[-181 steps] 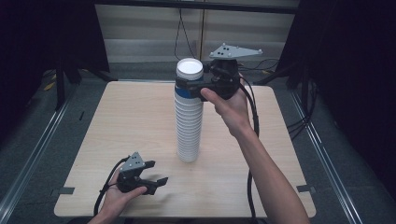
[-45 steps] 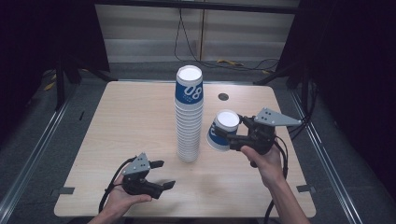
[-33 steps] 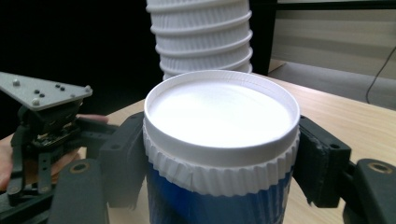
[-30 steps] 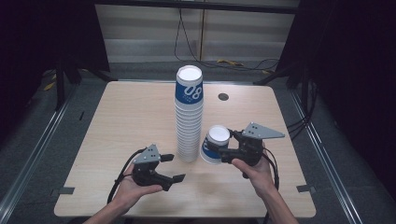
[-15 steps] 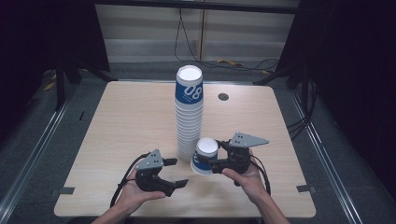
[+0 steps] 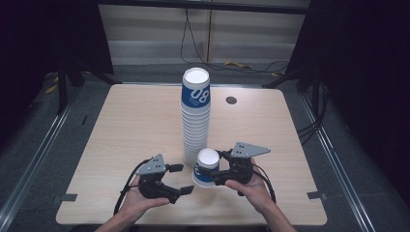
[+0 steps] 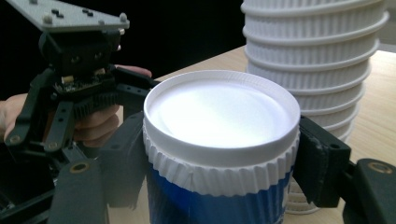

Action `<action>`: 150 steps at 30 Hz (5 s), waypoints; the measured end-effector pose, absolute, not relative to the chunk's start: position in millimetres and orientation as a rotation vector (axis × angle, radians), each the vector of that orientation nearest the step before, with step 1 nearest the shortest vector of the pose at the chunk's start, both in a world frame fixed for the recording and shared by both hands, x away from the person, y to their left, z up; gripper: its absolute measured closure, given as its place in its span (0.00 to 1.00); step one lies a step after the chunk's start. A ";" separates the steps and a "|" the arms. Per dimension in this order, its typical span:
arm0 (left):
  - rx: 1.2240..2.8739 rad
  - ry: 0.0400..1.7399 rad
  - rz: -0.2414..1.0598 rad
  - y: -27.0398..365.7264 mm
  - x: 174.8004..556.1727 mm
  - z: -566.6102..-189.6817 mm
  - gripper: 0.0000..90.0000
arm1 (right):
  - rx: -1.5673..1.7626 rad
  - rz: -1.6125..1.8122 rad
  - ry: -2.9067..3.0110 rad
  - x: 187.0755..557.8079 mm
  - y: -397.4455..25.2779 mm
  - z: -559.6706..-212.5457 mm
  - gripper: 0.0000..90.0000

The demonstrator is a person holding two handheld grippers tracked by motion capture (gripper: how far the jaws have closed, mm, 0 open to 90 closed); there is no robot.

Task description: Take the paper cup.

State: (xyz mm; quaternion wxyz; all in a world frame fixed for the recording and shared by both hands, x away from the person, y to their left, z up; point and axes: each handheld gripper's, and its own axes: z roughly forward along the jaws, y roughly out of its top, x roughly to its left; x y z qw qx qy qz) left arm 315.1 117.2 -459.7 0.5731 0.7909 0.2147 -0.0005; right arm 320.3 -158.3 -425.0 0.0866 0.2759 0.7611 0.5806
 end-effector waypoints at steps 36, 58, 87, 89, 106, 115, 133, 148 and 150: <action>1.860 0.436 -0.052 100.5 313.5 -465.8 0.17 | 0.788 1.933 2.316 314.6 -138.1 -431.3 0.33; 1.887 0.422 -0.045 94.7 317.2 -466.5 0.15 | 0.765 1.940 2.306 313.5 -132.1 -431.3 0.33; 1.985 0.416 -0.024 99.9 318.3 -466.6 0.24 | 0.831 1.839 2.381 314.5 -137.1 -427.2 0.17; 1.989 0.415 -0.022 100.4 318.1 -466.6 0.24 | 0.834 1.834 2.379 314.5 -138.0 -426.8 0.16; 2.070 0.442 -0.029 111.7 323.4 -462.0 0.24 | 0.842 1.756 2.440 316.5 -148.8 -422.2 0.18; 2.096 0.446 -0.047 112.1 325.2 -461.5 0.25 | 0.850 1.661 2.503 318.6 -150.7 -423.4 0.17; 2.219 0.389 -0.021 108.0 332.1 -451.8 0.25 | 0.721 1.457 2.684 320.8 -144.8 -417.9 0.19; 2.385 0.301 -0.006 91.6 329.8 -455.7 0.25 | 0.579 1.233 2.793 319.6 -136.6 -415.2 0.23; 2.399 0.292 -0.006 87.6 328.2 -458.5 0.25 | 0.563 1.197 2.823 321.3 -134.7 -416.1 0.23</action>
